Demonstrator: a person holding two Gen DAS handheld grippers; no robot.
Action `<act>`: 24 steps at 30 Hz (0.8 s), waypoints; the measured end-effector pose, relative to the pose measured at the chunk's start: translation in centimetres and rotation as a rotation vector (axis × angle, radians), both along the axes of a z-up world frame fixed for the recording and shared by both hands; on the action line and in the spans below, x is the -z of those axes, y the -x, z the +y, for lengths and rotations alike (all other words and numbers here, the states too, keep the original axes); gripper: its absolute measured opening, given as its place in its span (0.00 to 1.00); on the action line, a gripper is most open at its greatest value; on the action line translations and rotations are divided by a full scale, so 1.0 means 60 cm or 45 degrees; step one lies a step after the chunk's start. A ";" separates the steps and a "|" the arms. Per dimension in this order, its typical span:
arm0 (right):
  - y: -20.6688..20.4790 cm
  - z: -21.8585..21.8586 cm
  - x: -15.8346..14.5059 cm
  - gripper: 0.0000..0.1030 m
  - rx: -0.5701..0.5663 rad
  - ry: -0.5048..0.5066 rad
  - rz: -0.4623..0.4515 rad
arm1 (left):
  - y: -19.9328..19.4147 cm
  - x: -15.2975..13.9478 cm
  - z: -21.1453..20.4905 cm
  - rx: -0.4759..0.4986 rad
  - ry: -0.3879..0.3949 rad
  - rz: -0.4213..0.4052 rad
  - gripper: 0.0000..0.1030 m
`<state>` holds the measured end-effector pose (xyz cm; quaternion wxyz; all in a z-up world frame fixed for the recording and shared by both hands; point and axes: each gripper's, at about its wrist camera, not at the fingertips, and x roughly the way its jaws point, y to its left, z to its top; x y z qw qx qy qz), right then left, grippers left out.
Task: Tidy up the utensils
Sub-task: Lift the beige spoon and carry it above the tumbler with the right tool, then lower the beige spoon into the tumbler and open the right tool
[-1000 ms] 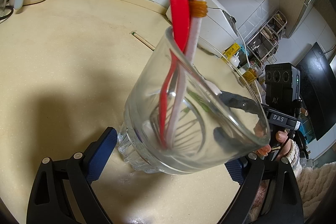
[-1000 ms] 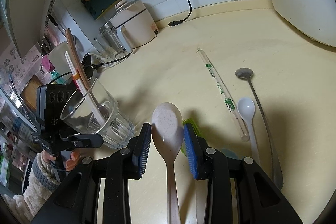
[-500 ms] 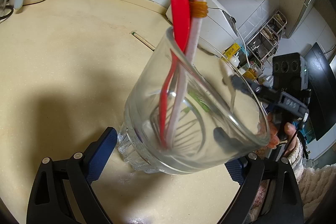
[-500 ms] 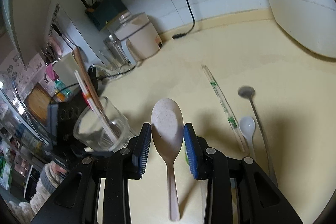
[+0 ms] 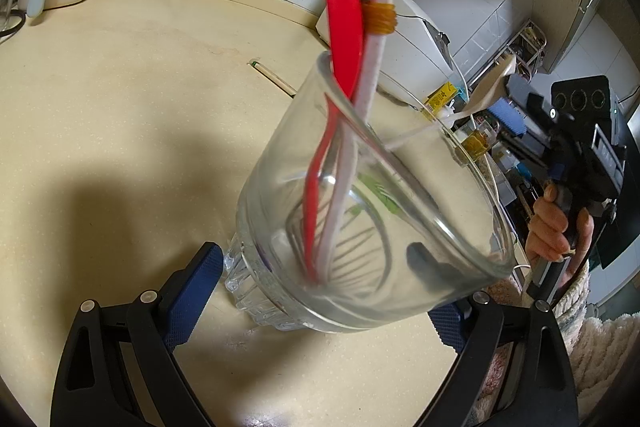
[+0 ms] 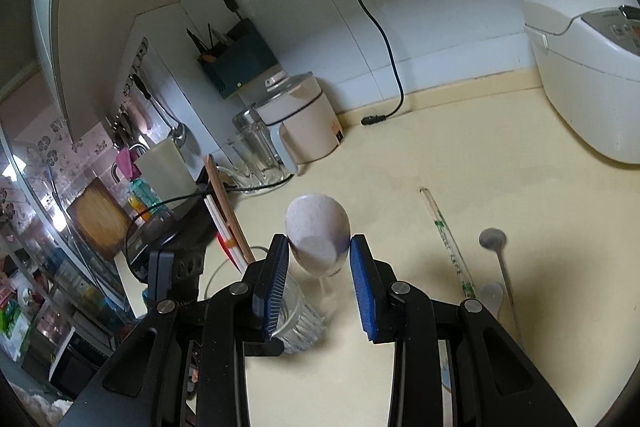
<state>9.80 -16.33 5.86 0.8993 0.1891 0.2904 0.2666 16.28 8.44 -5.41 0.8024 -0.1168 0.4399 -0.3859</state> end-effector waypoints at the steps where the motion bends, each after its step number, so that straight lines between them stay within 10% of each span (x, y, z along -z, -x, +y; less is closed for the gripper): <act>1: -0.001 0.000 -0.004 0.31 0.002 -0.001 -0.007 | 0.000 0.000 0.000 0.000 0.000 0.000 0.92; 24: 0.003 0.063 -0.159 0.30 -0.125 -0.102 -0.328 | 0.000 0.000 0.000 0.000 0.001 0.000 0.93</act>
